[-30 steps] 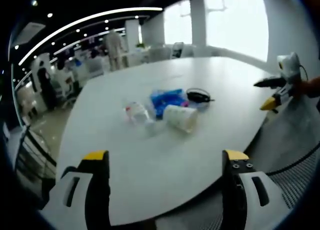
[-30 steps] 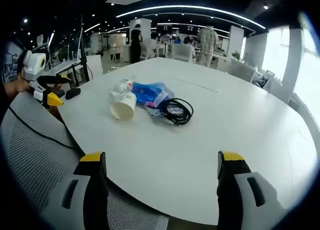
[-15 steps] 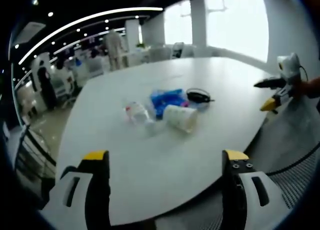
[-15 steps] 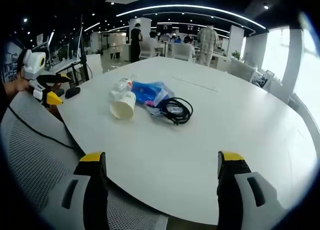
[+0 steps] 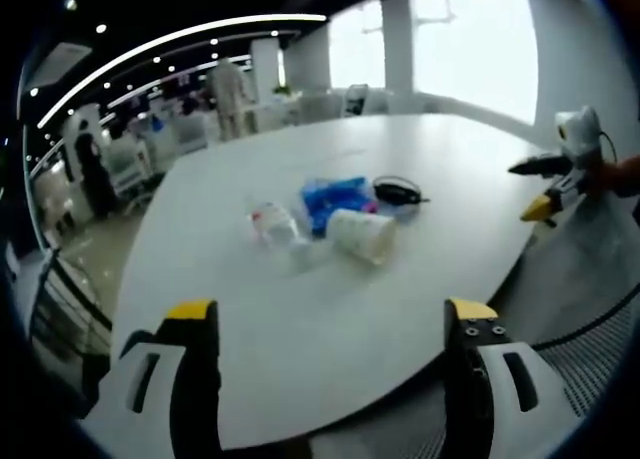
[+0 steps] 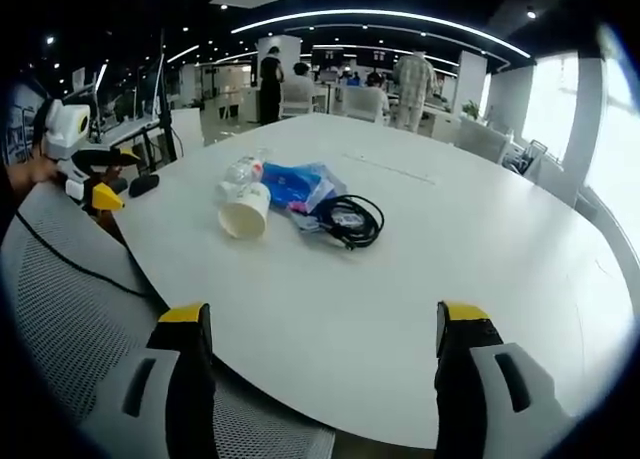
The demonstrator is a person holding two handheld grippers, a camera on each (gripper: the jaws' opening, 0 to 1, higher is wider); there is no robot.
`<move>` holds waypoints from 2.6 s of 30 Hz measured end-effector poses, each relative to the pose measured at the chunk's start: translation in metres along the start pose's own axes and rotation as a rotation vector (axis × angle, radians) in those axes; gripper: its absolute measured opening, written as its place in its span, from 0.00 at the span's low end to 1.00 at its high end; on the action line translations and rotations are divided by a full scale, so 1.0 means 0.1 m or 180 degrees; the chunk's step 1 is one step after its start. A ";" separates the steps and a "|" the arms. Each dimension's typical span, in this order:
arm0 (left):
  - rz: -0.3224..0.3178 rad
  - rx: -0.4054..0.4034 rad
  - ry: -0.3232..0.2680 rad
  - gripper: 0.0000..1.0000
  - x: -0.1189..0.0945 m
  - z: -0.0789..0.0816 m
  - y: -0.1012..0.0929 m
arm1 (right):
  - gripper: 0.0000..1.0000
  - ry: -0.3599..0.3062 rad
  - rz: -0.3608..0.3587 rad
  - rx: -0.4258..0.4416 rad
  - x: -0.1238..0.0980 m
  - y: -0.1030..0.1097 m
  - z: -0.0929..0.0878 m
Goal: Arrange the tabletop items into an orderly group along one side of the table until the central work area is clear of visible clutter.
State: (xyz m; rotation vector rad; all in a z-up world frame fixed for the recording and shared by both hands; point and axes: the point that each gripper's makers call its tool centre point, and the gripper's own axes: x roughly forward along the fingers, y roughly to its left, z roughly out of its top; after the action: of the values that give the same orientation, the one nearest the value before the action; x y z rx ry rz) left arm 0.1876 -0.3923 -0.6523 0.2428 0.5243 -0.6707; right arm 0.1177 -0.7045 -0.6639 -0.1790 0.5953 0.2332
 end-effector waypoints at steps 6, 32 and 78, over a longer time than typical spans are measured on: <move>-0.0003 -0.0003 0.0017 0.89 0.00 -0.01 0.00 | 0.92 -0.0010 -0.0014 0.0018 -0.01 -0.01 0.00; 0.0047 0.0019 0.0060 0.90 0.01 -0.02 0.02 | 0.90 -0.0035 -0.0047 0.0061 -0.01 -0.05 0.00; 0.0167 -0.0184 -0.0244 0.93 0.36 0.70 0.31 | 0.88 0.0039 -0.0170 0.0157 -0.02 -0.13 -0.04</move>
State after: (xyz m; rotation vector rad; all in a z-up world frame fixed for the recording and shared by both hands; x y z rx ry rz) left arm 0.2582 -0.4141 -0.6111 0.1754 0.4618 -0.6104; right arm 0.1173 -0.7188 -0.6650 -0.1487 0.6071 0.1657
